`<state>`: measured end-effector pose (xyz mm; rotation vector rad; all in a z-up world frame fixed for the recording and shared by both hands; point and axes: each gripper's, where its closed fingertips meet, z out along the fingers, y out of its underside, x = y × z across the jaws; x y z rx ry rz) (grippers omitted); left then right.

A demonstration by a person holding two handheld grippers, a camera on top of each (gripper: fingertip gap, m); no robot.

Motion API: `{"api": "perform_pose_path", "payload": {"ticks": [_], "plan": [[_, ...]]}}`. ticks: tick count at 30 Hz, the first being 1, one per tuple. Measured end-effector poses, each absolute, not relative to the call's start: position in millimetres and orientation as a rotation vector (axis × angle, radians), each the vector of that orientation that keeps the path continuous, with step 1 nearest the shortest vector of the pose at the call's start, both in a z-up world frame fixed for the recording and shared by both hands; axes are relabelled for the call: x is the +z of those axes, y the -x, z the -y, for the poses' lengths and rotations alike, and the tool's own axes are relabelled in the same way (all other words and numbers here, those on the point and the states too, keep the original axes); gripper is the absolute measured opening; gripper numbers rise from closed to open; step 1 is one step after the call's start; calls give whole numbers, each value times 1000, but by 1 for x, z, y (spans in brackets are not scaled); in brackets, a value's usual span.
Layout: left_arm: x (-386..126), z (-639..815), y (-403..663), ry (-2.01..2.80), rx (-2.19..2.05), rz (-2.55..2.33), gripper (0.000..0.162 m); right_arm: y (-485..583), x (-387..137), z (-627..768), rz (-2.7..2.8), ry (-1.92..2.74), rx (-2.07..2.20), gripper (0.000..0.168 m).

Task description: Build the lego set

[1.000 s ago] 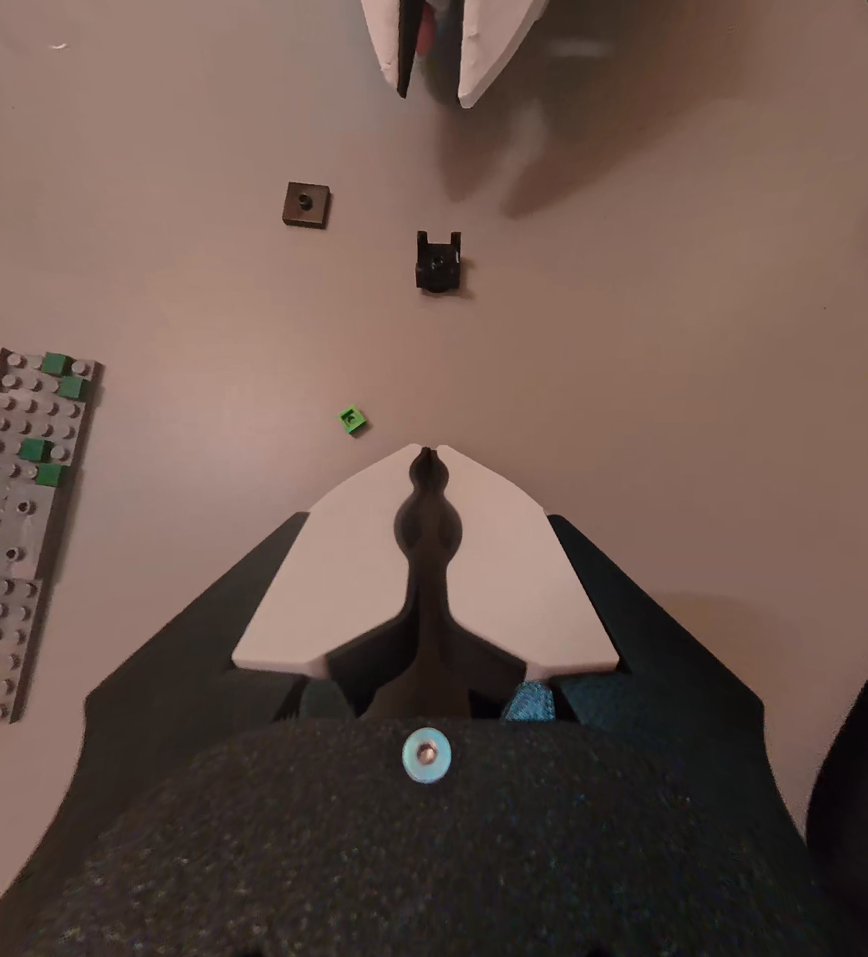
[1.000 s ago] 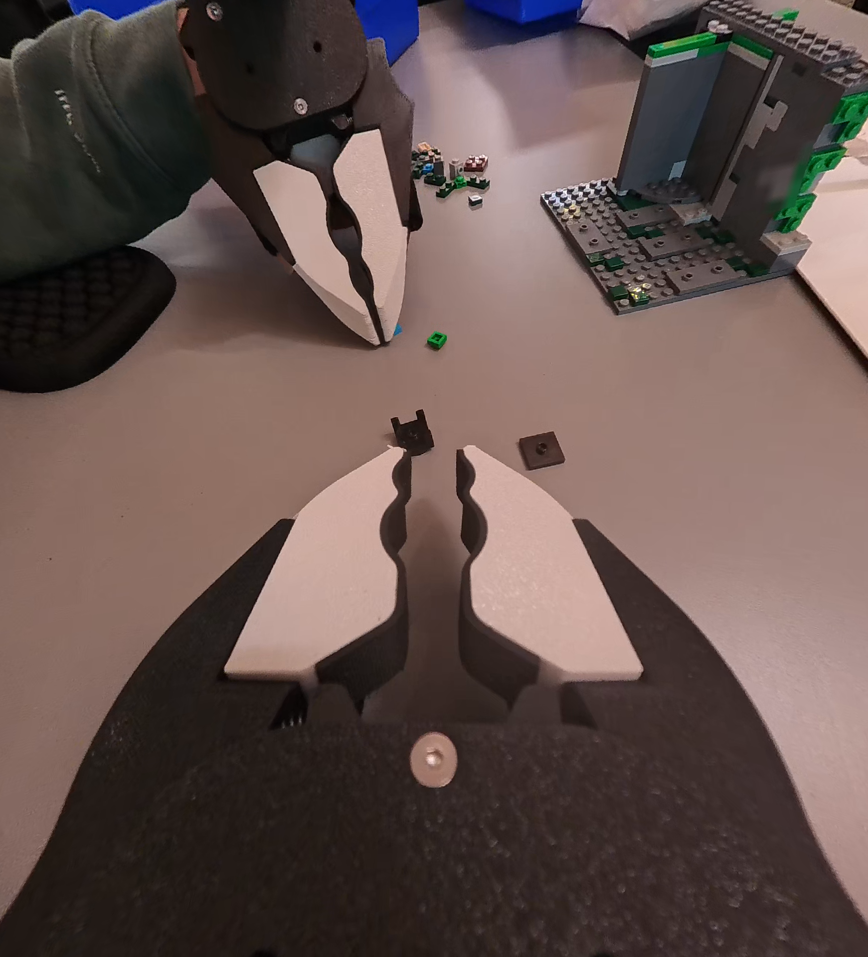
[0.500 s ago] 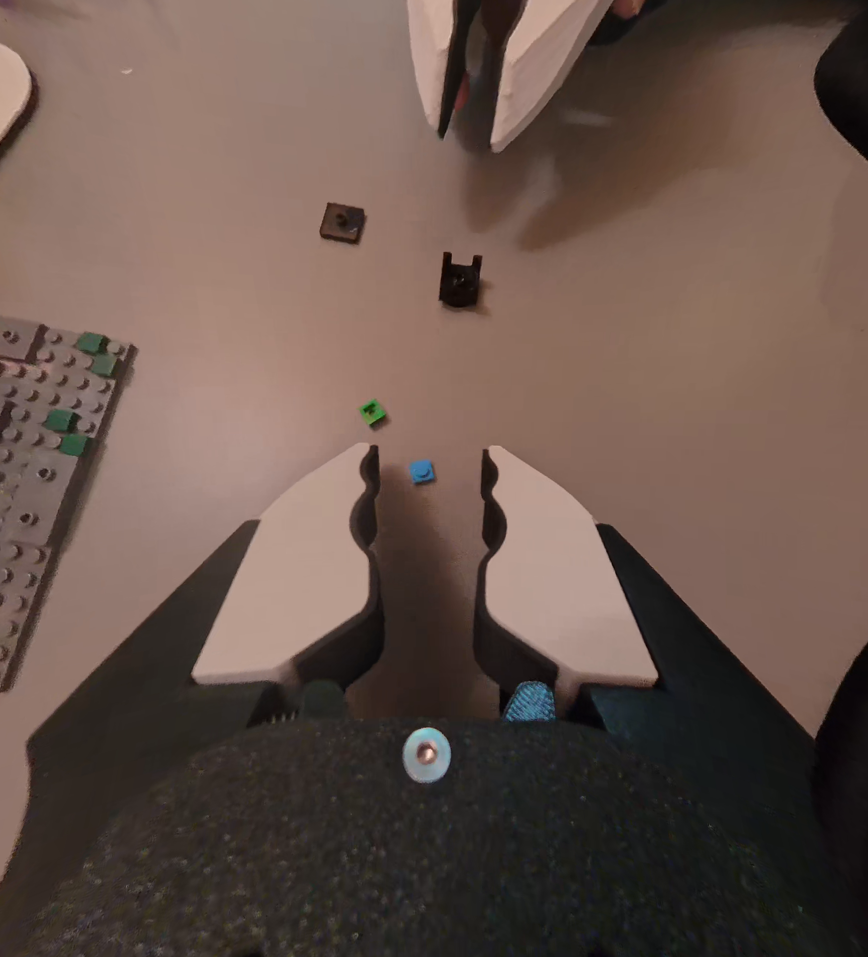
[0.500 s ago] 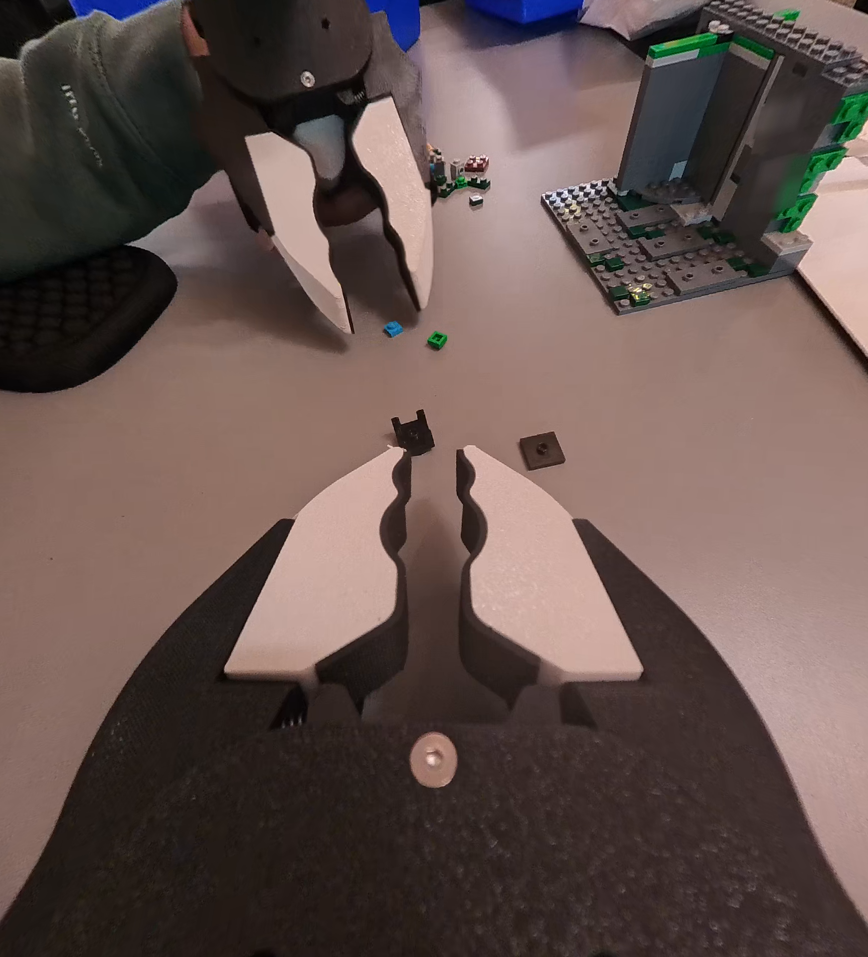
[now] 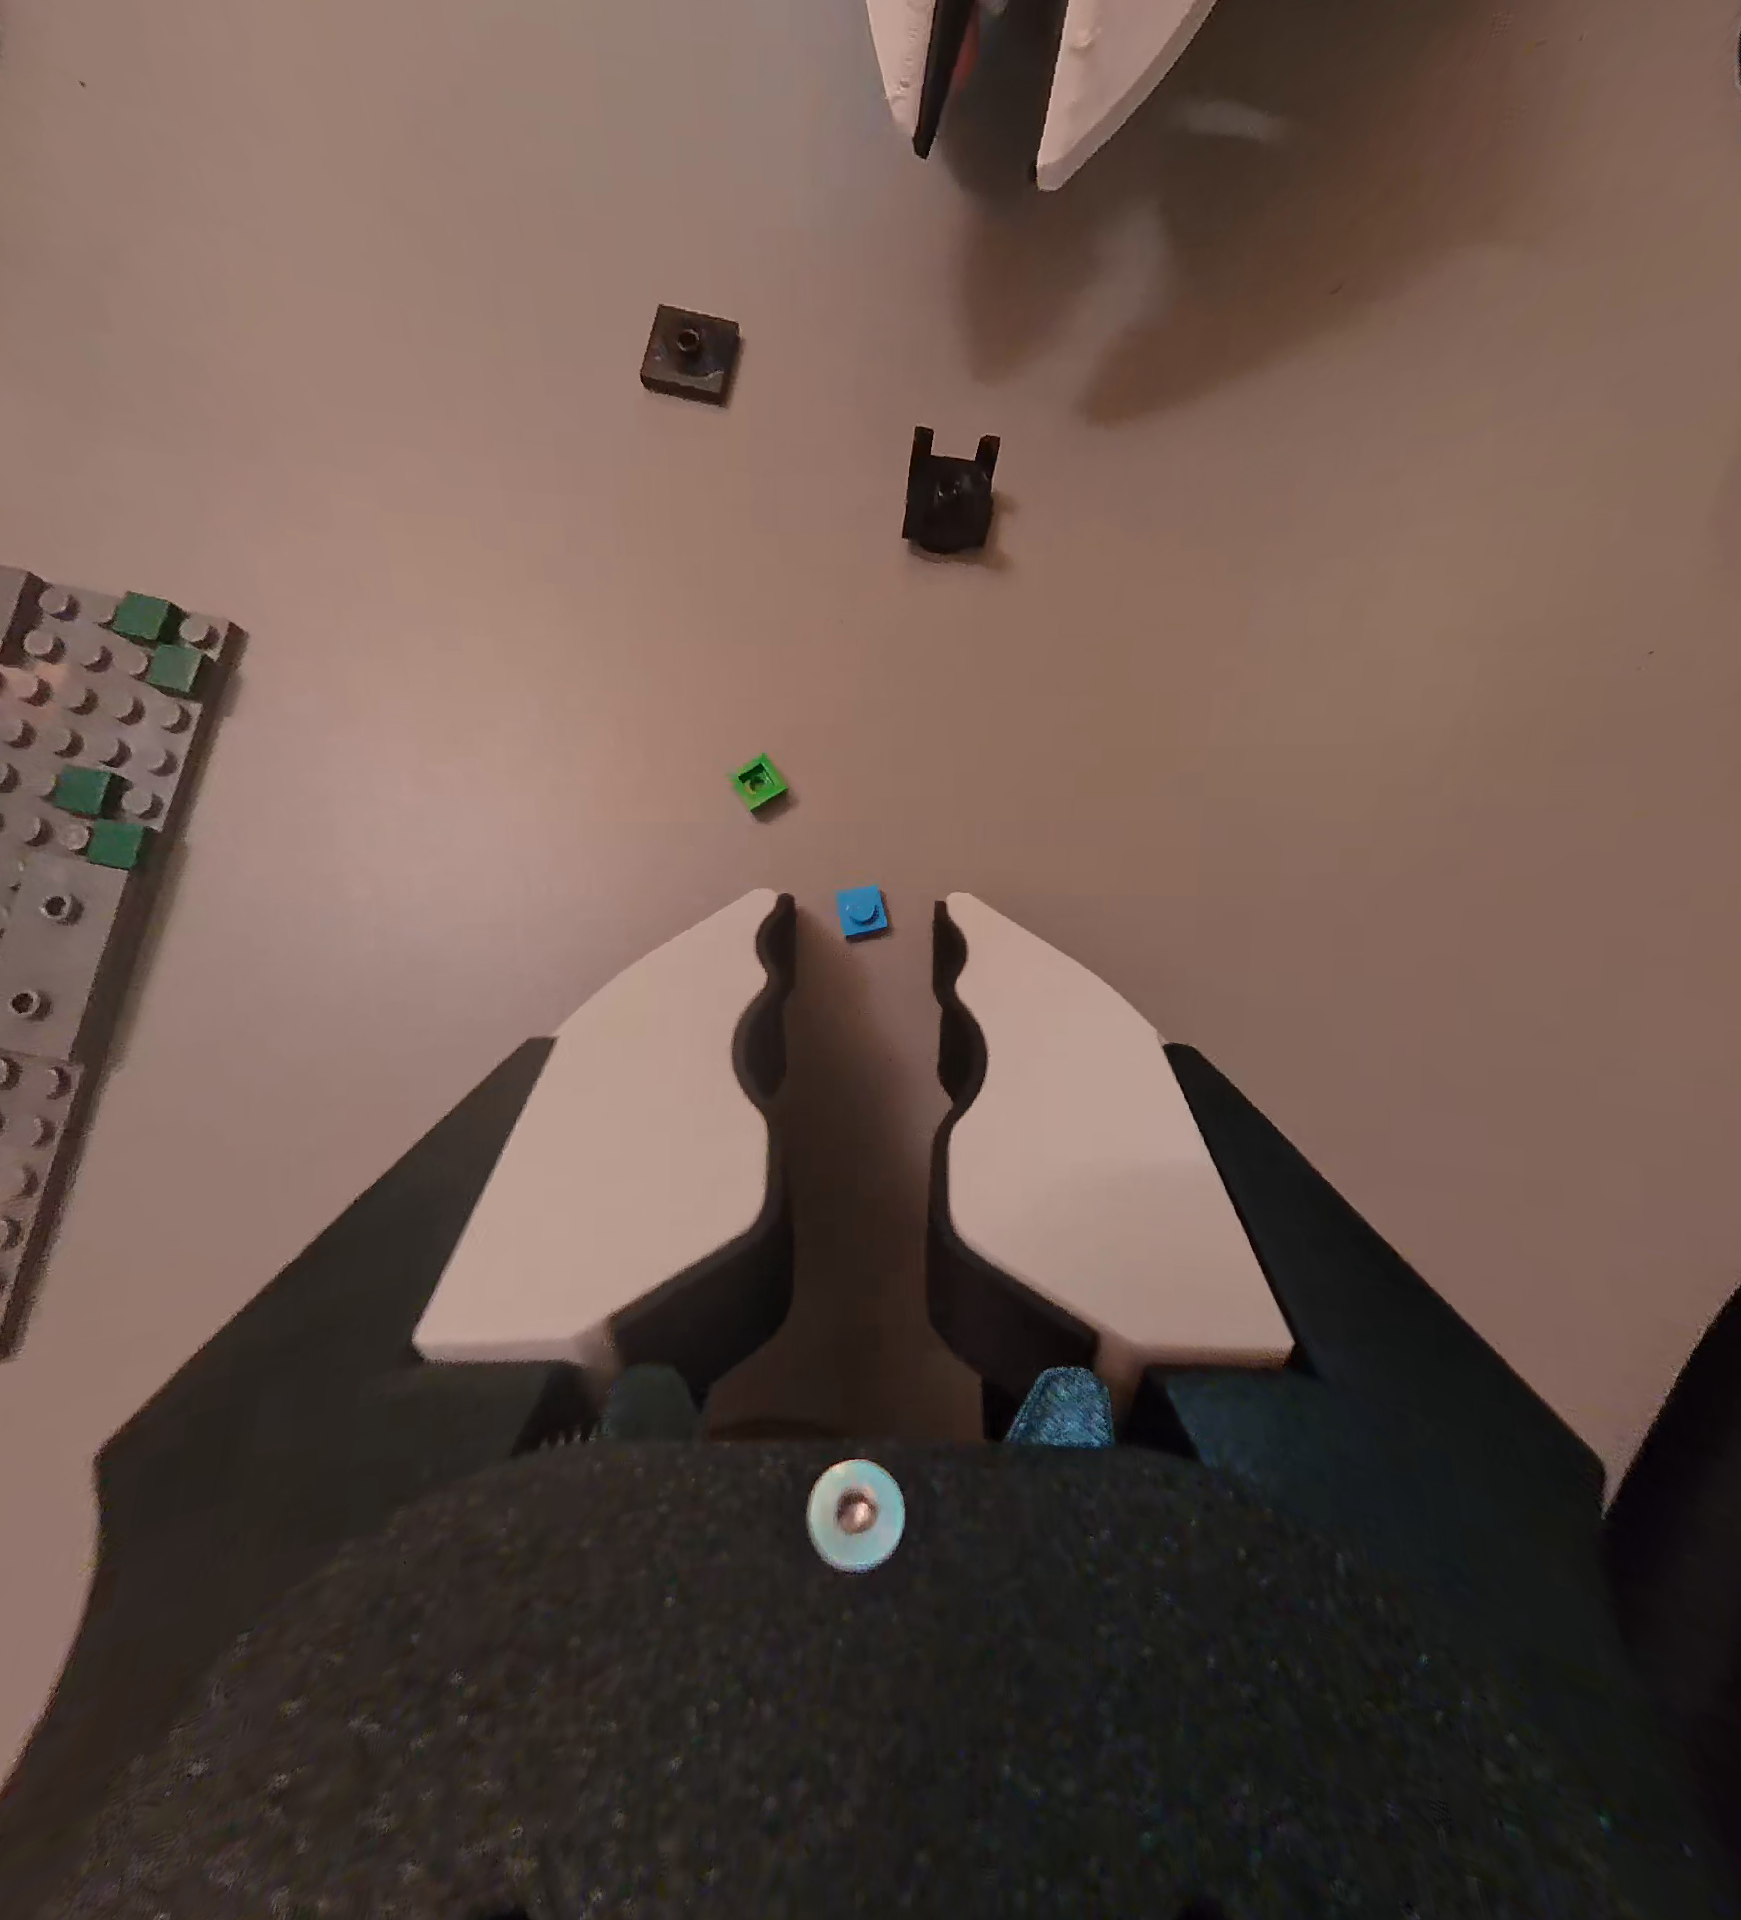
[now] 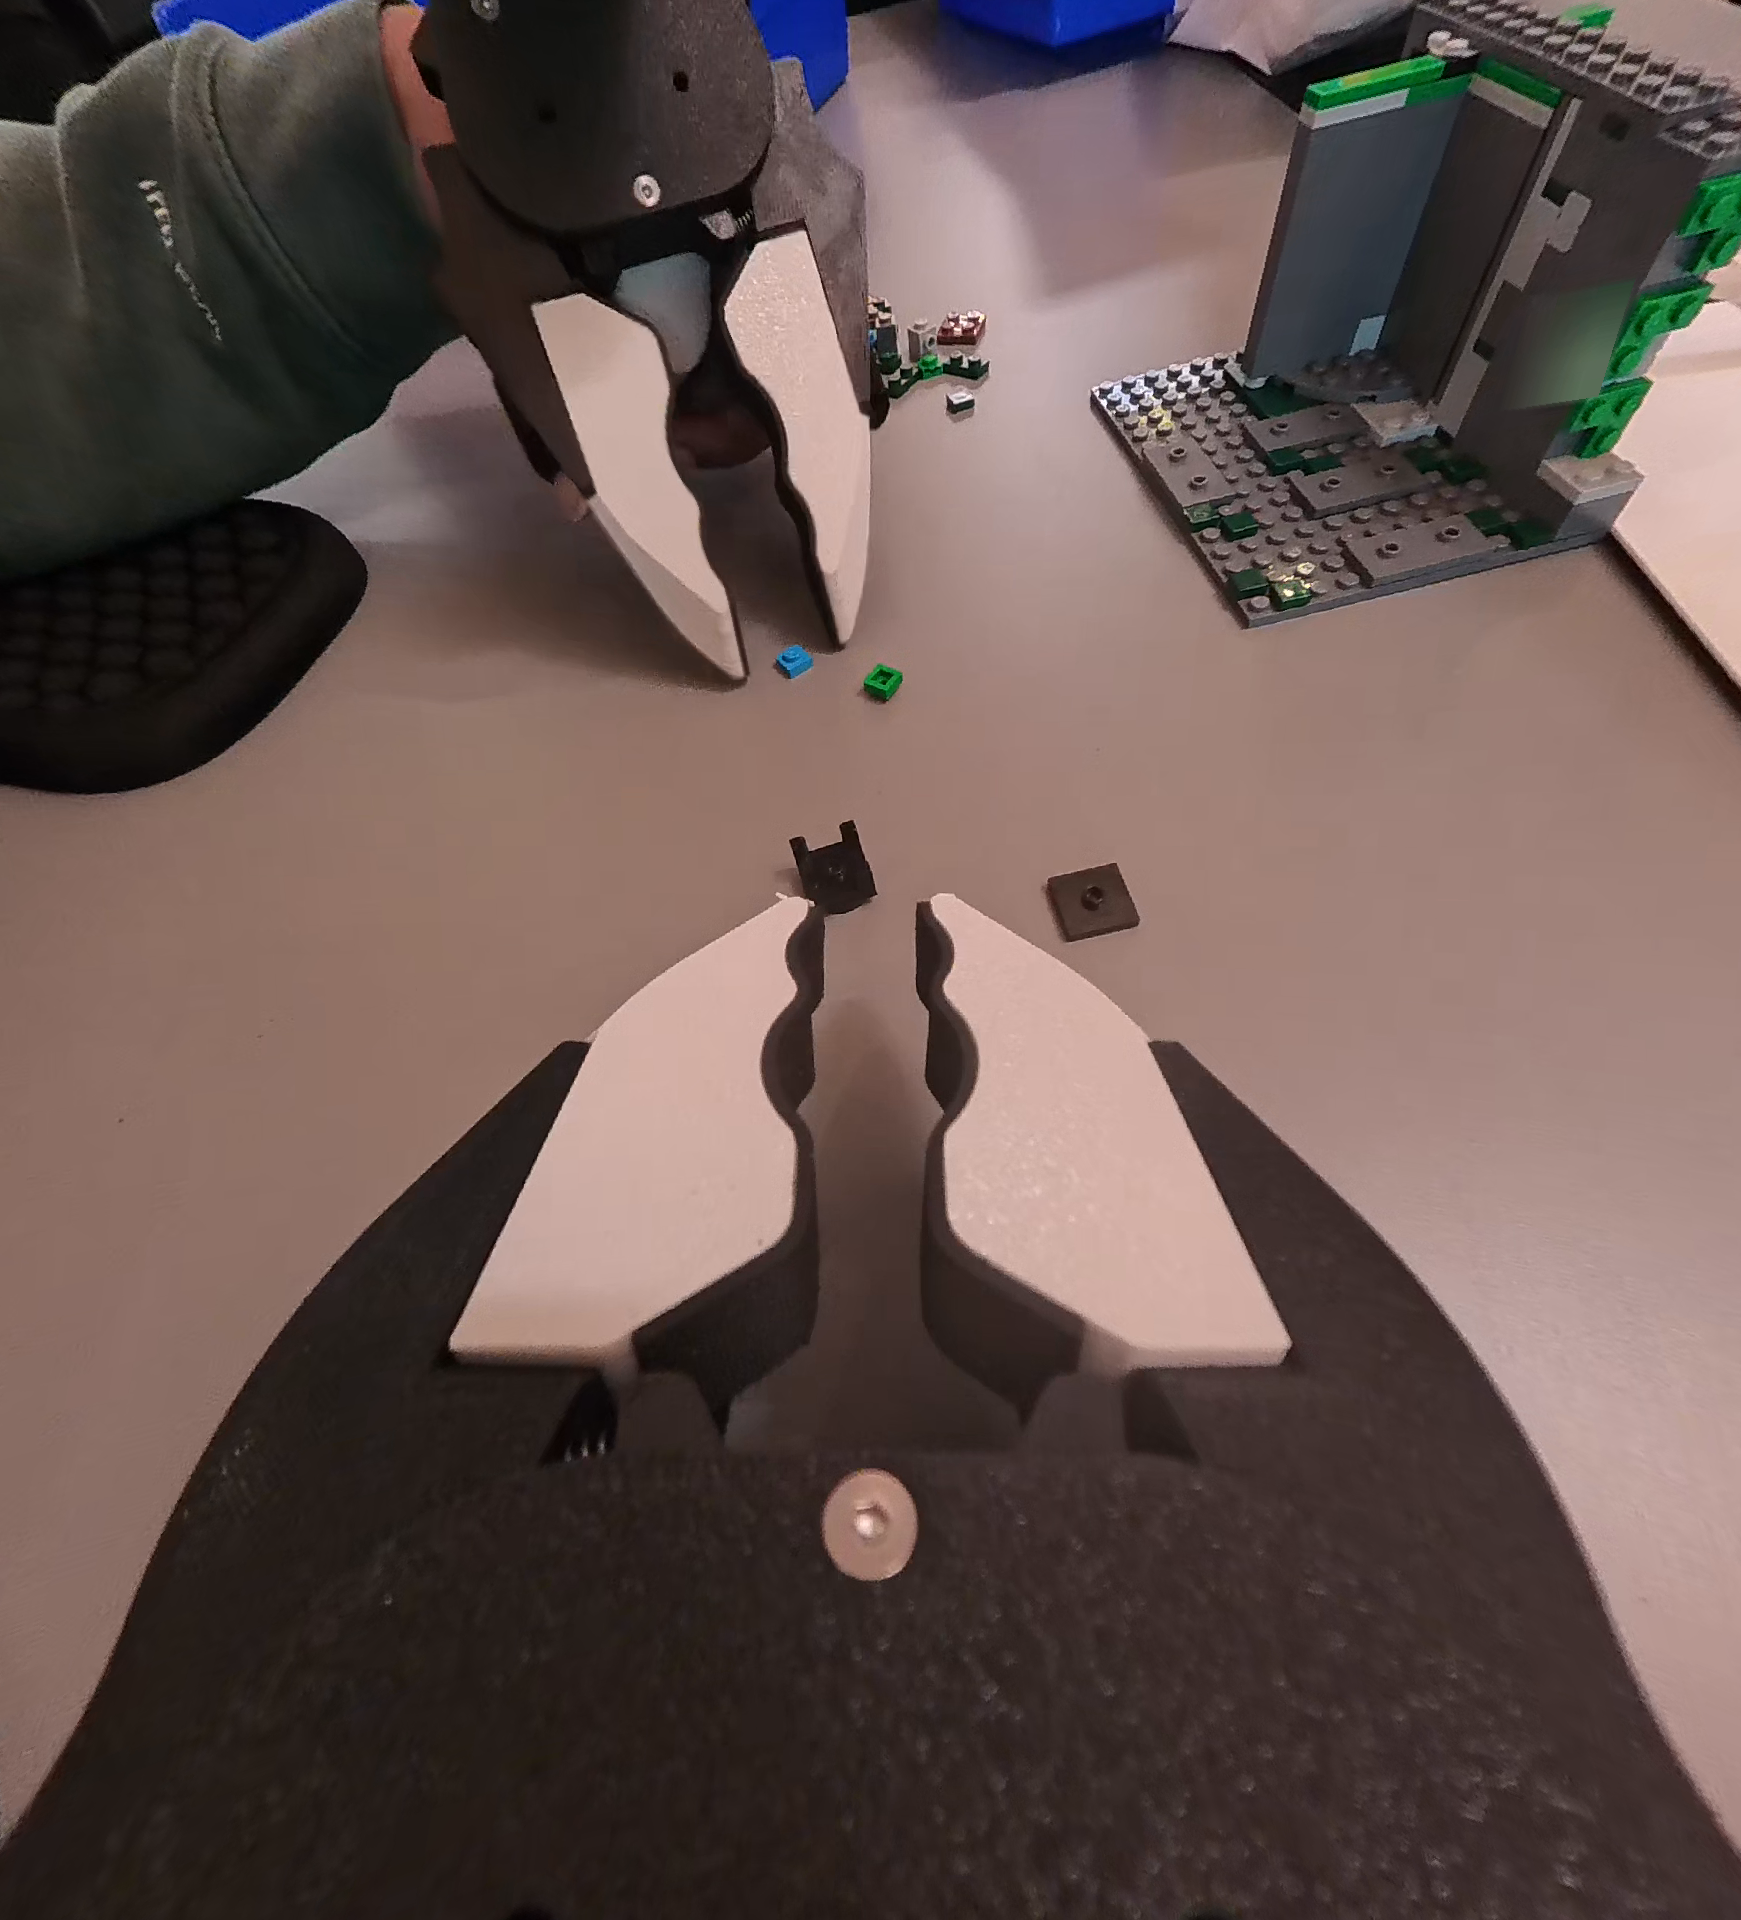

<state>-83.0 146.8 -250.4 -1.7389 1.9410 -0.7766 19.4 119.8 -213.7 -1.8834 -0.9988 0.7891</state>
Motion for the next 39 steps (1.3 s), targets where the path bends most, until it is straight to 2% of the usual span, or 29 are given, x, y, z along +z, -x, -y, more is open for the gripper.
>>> {"api": "perform_pose_path", "payload": {"ticks": [6,13,18,32,35,39], "plan": [[-251,-144,82,1729,-749,-1968,8,-19,-214,-120,1000,1884,788,16],[-251,-127,80,1659,-761,-2058,8,-19,-214,-120,1001,1884,789,16],[-238,-129,72,1633,-810,-2002,19,-19,-214,-120,1001,1884,789,16],[-250,-162,58,1719,-705,-1914,17,-19,-215,-121,1005,1884,786,16],[-251,-161,57,1718,-708,-1921,10,-19,-215,-121,1003,1884,789,16],[-251,-159,59,1715,-714,-1923,10,-19,-215,-121,1005,1883,787,16]]}}
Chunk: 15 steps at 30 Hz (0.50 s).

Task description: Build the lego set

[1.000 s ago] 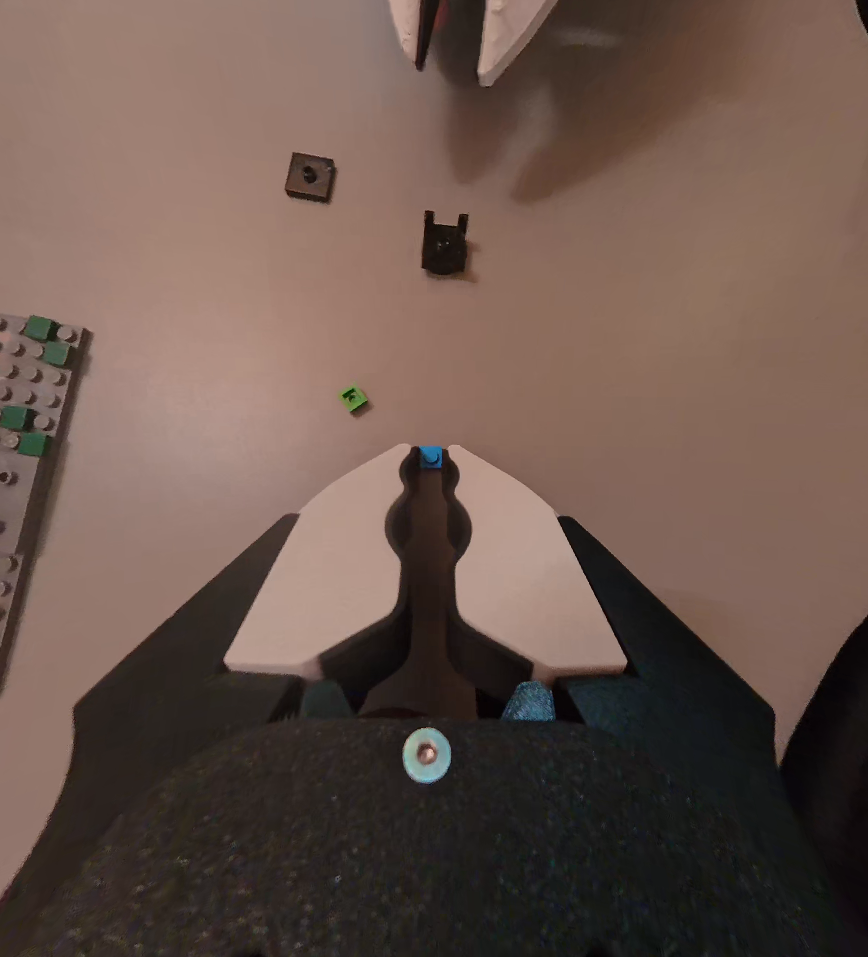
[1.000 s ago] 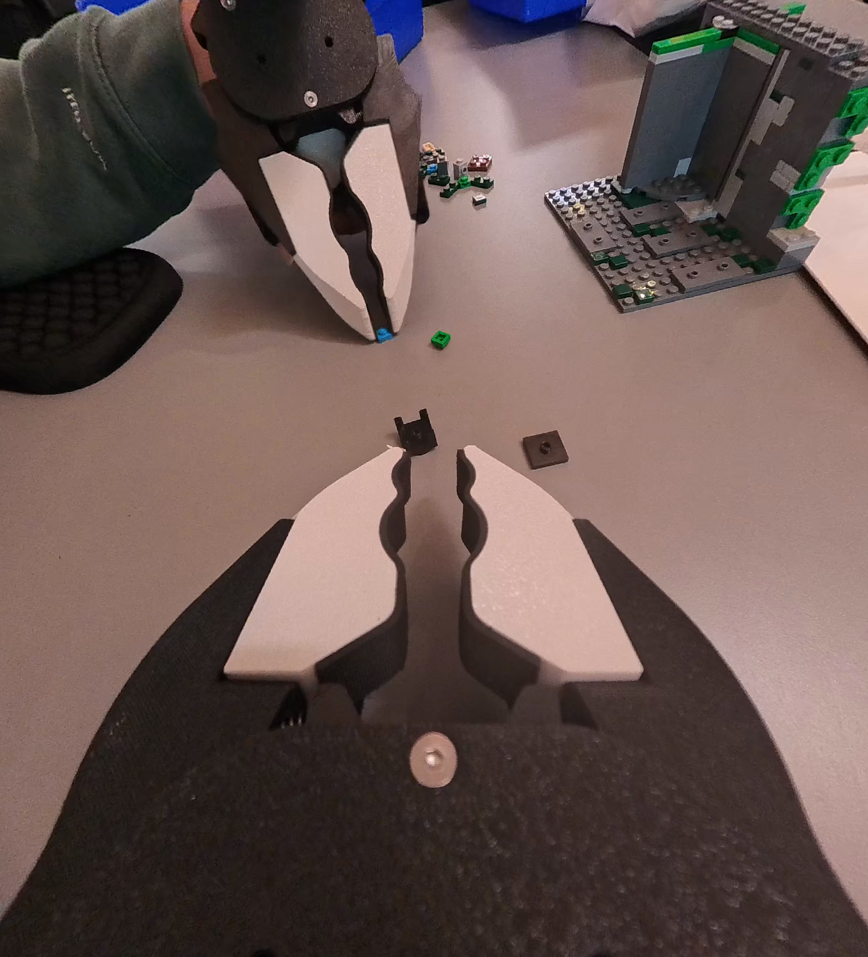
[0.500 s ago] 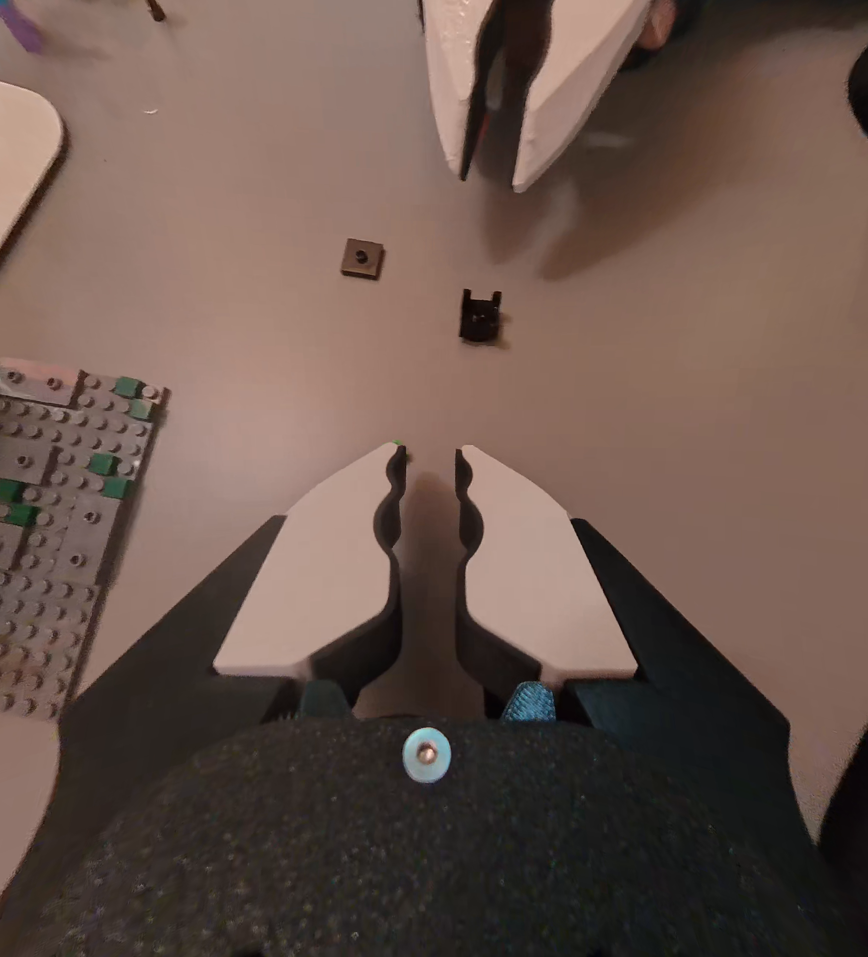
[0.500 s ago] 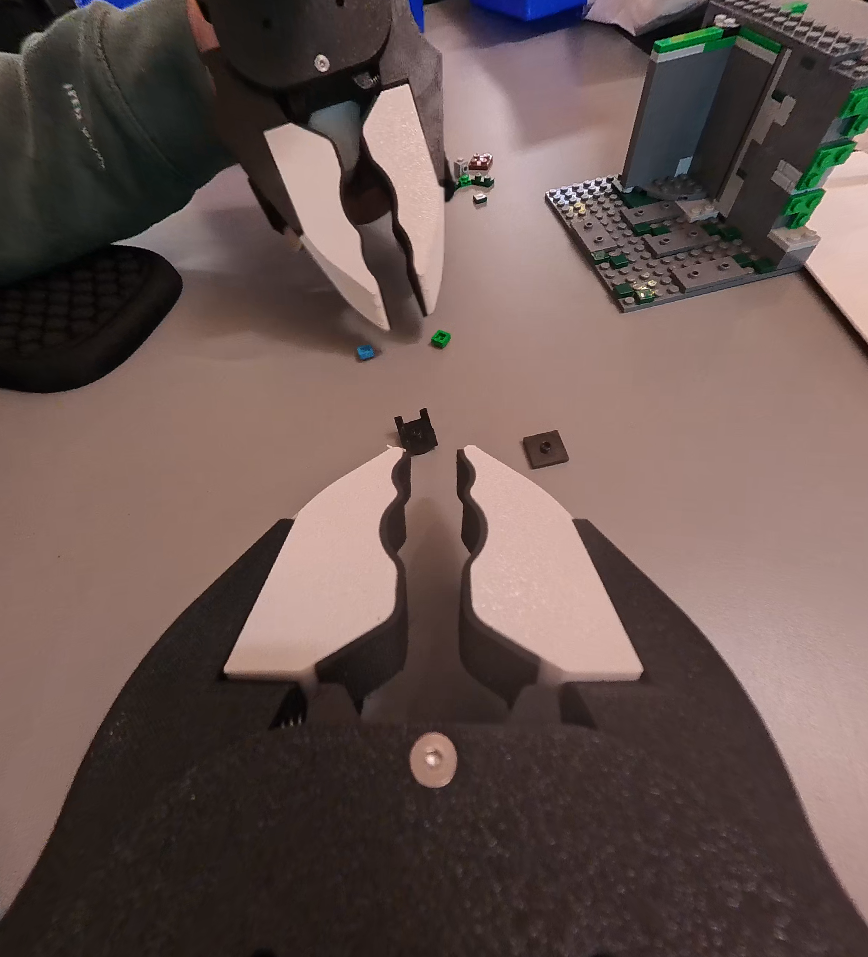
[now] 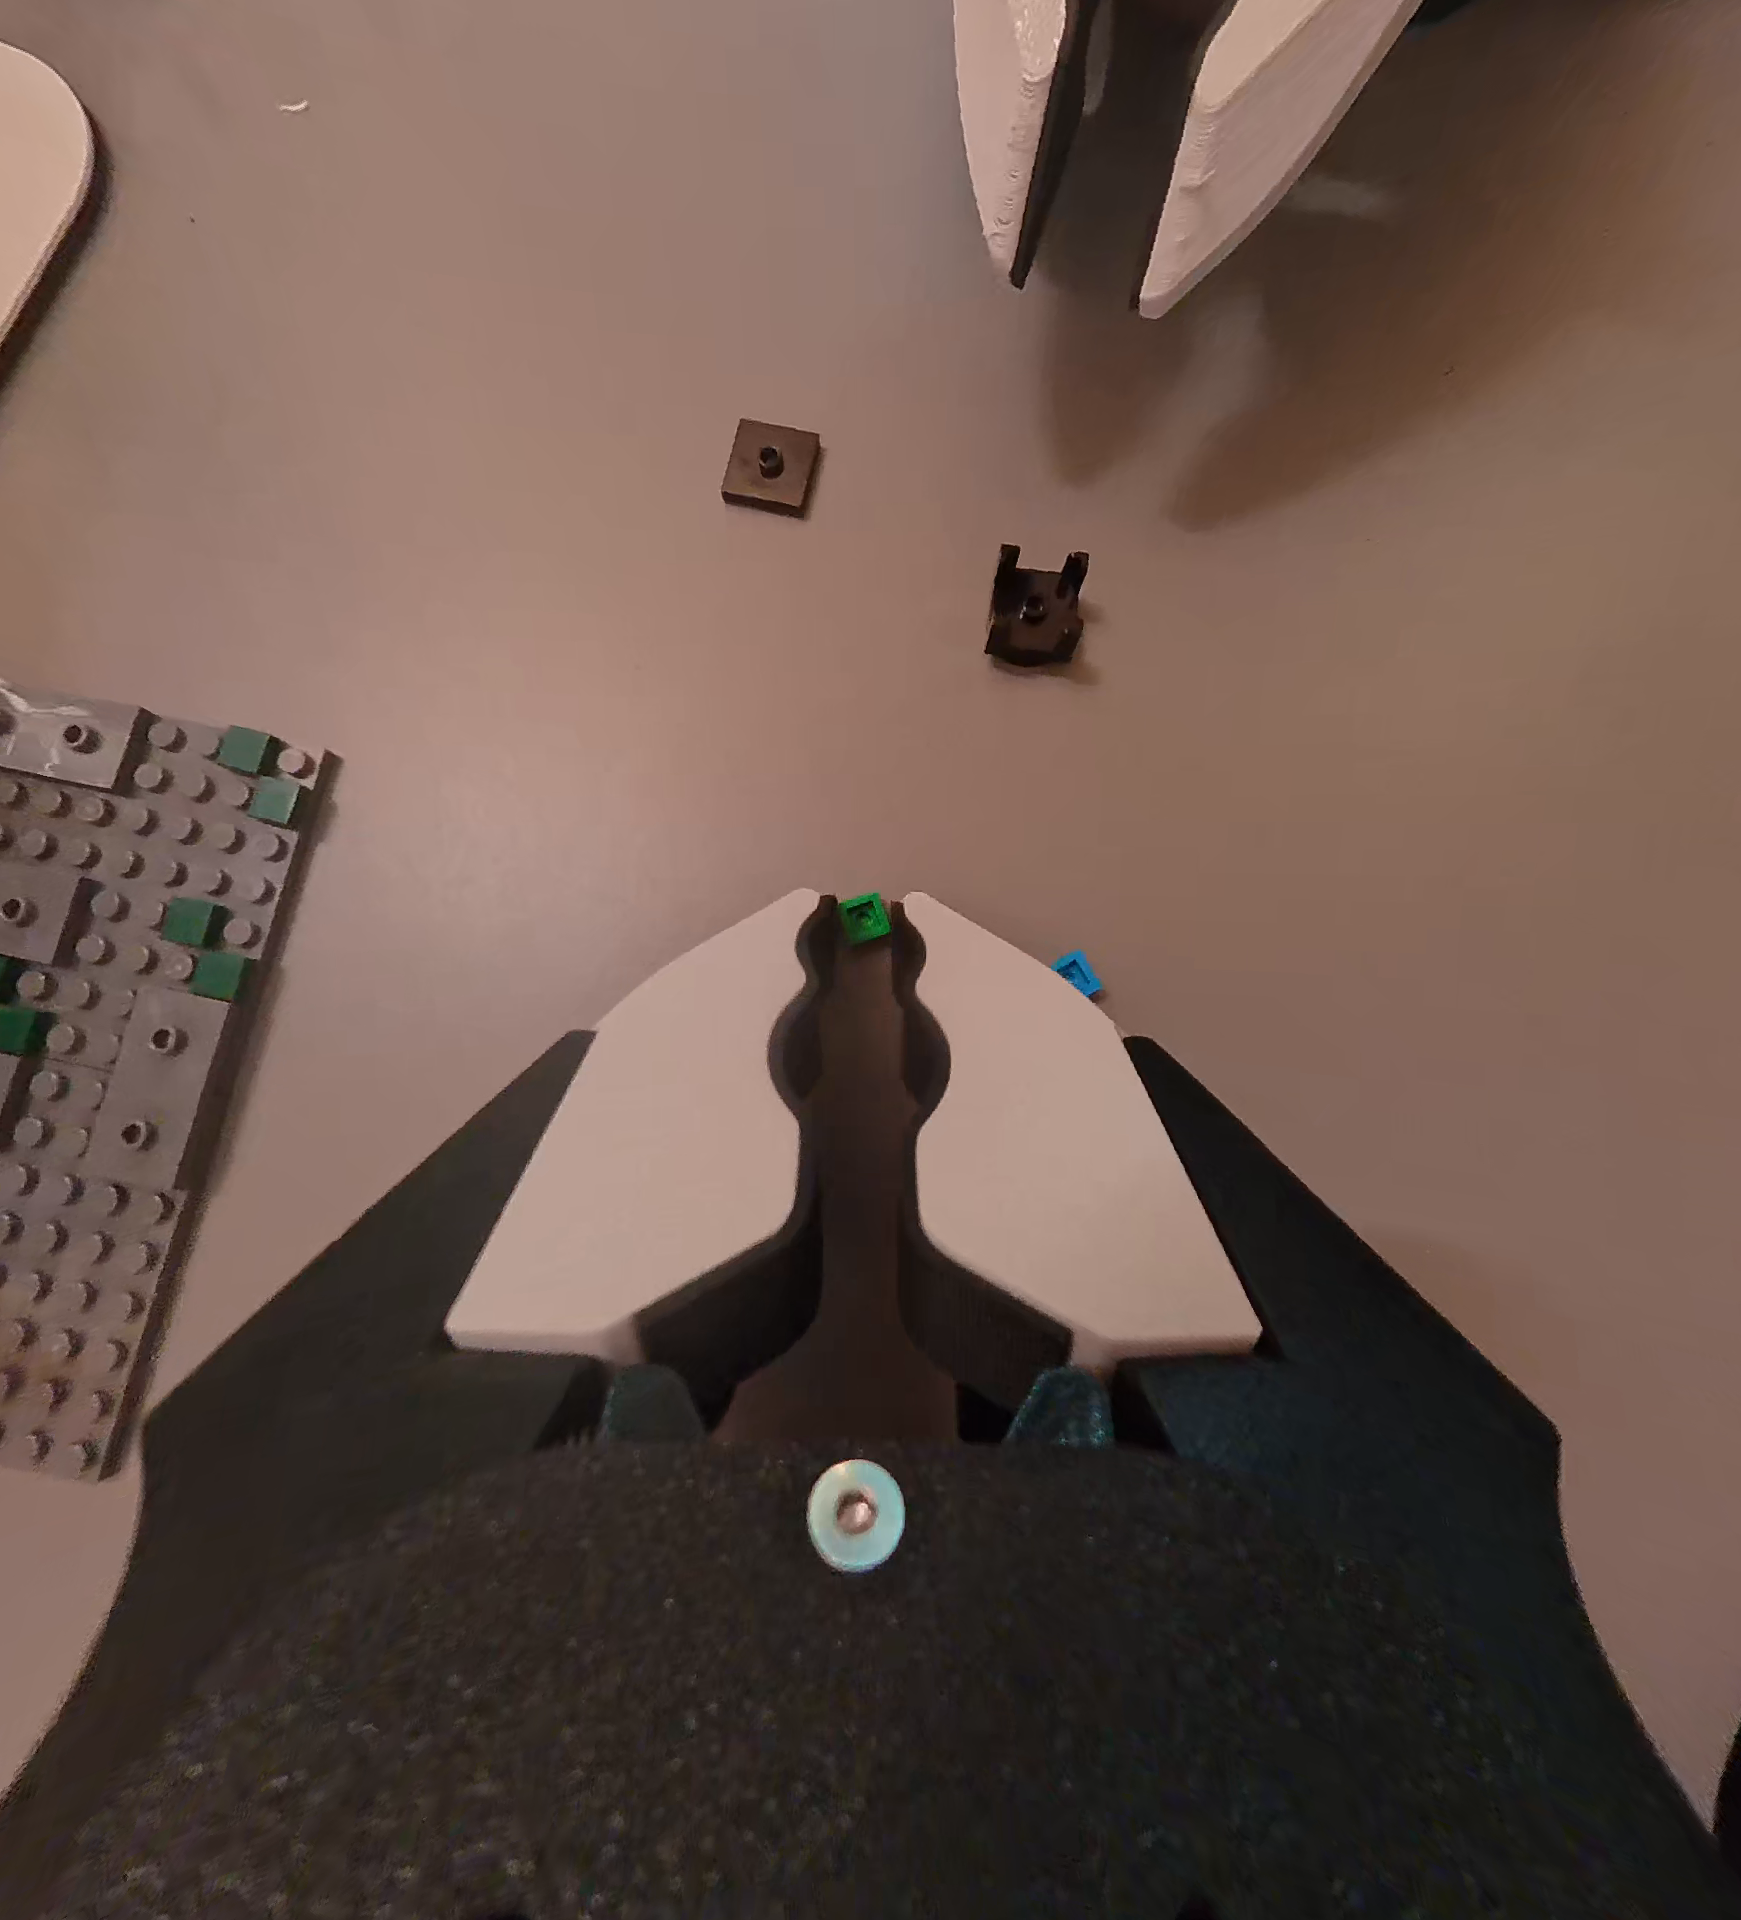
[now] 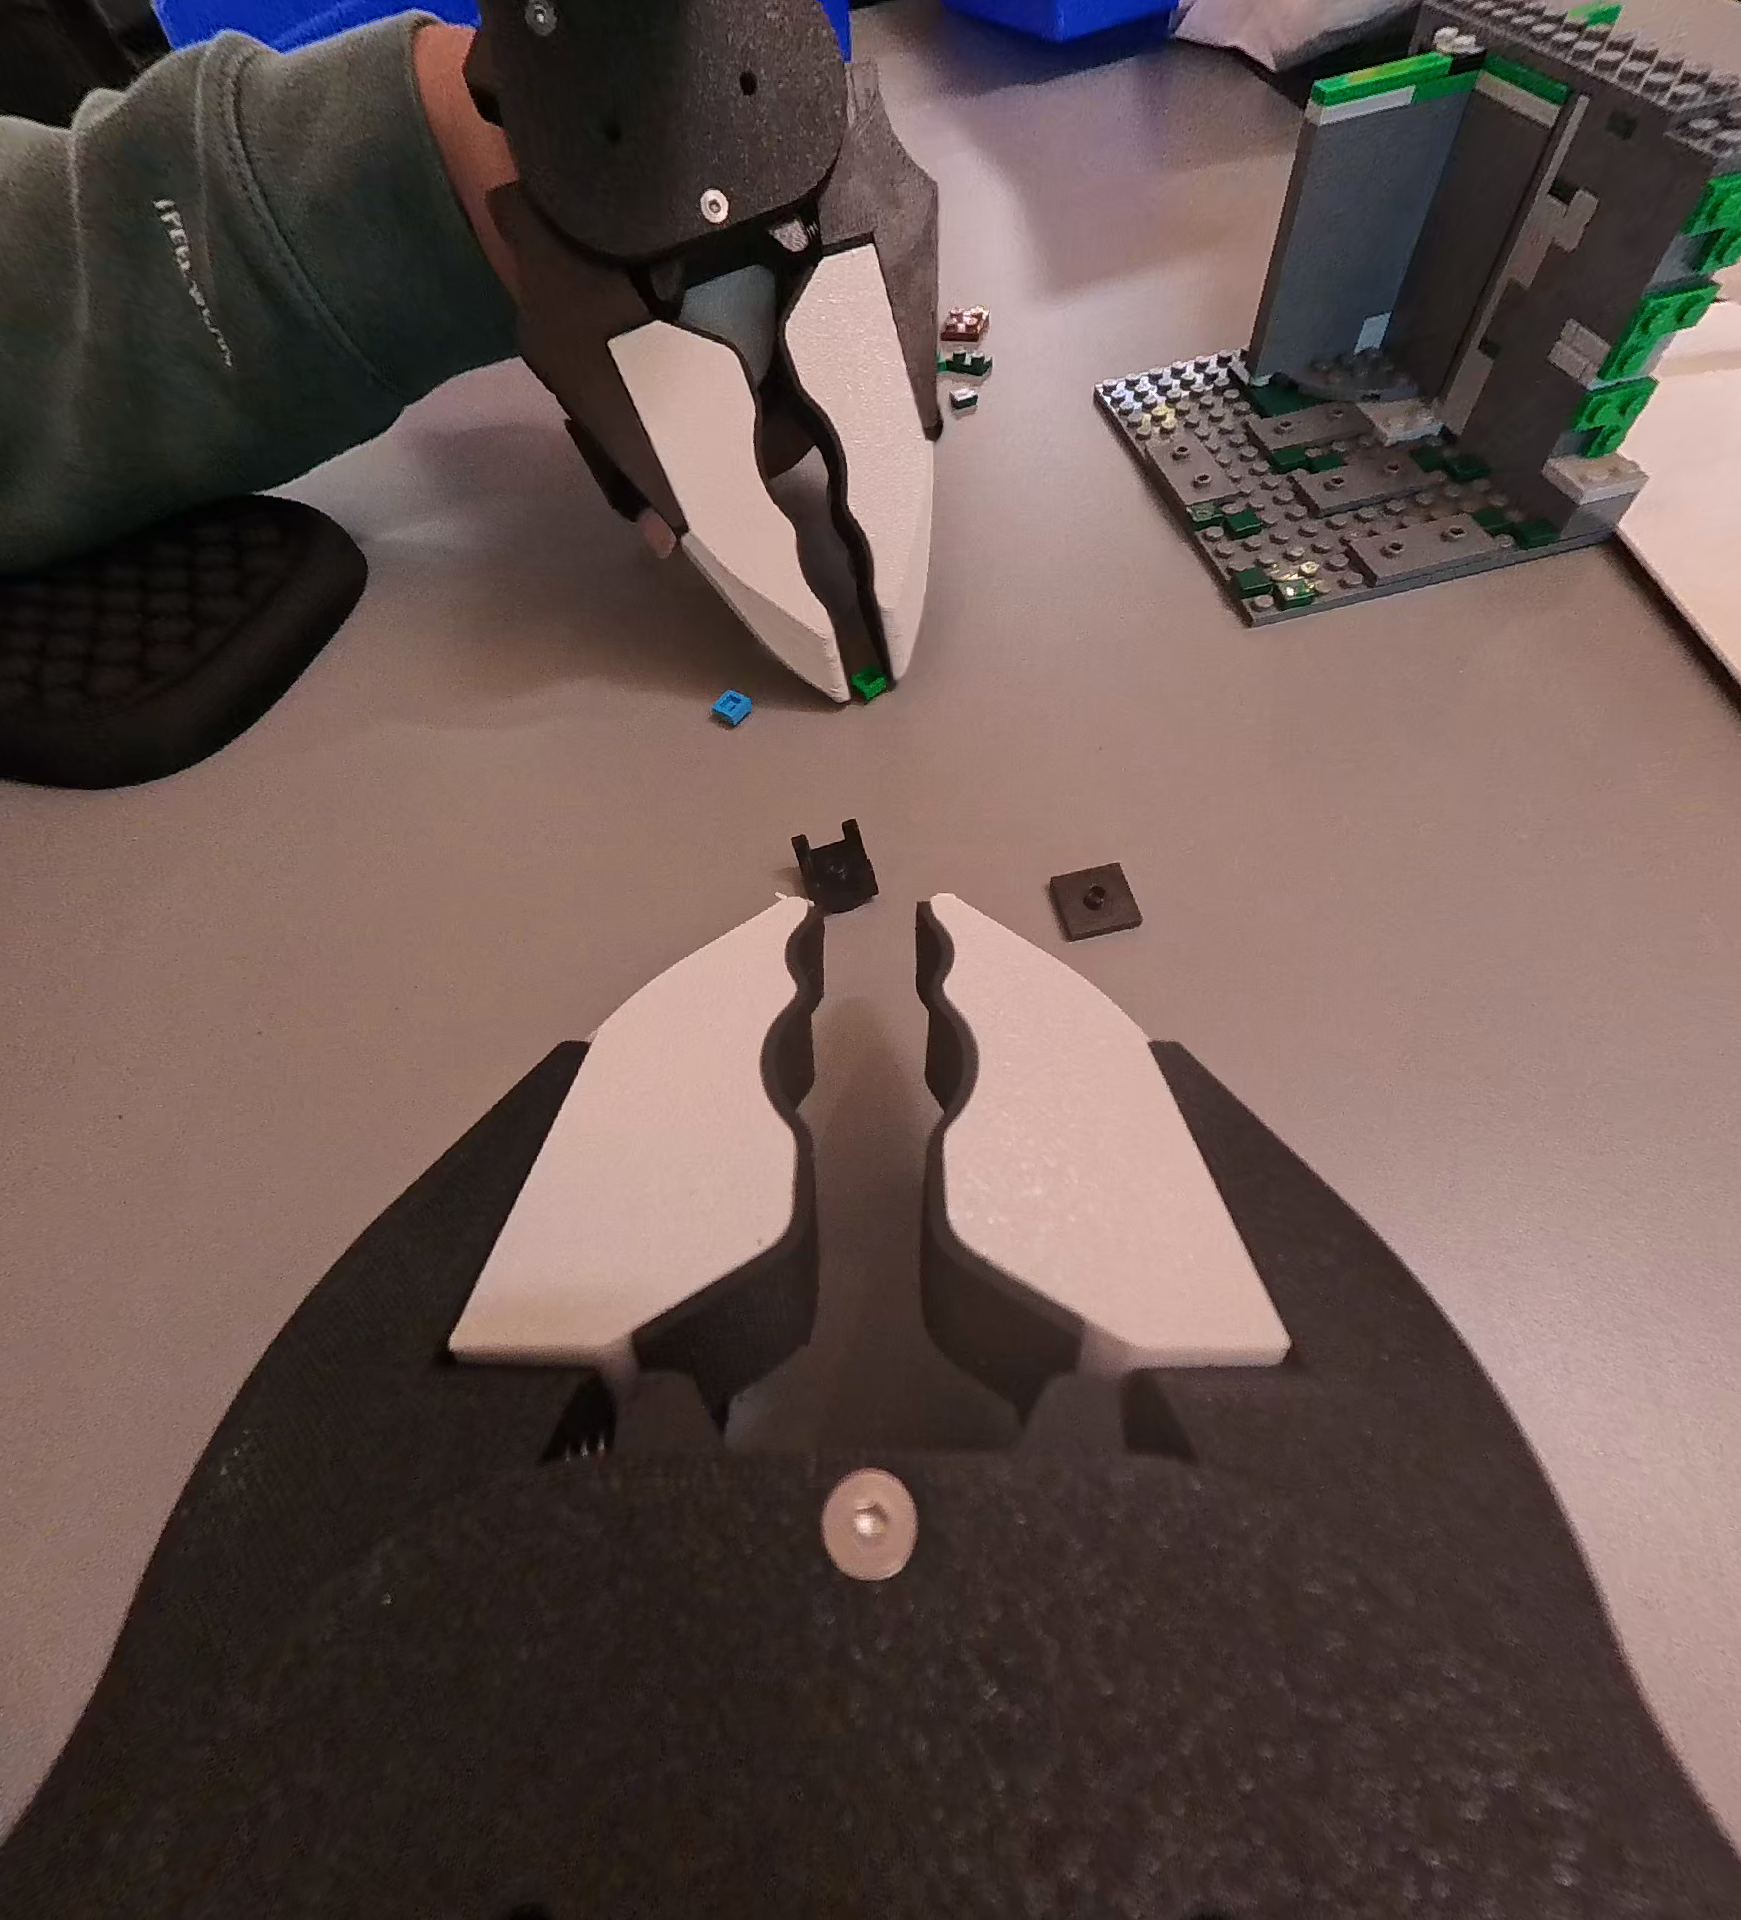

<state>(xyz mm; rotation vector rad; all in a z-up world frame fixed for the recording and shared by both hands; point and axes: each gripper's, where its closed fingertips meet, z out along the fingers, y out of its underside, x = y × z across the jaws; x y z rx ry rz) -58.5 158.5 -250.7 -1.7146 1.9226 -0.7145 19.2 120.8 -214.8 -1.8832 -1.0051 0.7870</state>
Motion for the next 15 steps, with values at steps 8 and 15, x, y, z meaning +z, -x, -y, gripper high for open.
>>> {"api": "perform_pose_path", "payload": {"ticks": [8,15], "plan": [[-233,-139,64,1686,-914,-1855,9,-19,-215,-121,1010,1884,782,16],[-229,-109,77,1760,-1155,-1898,10,-19,-216,-121,1016,1885,775,16]]}}
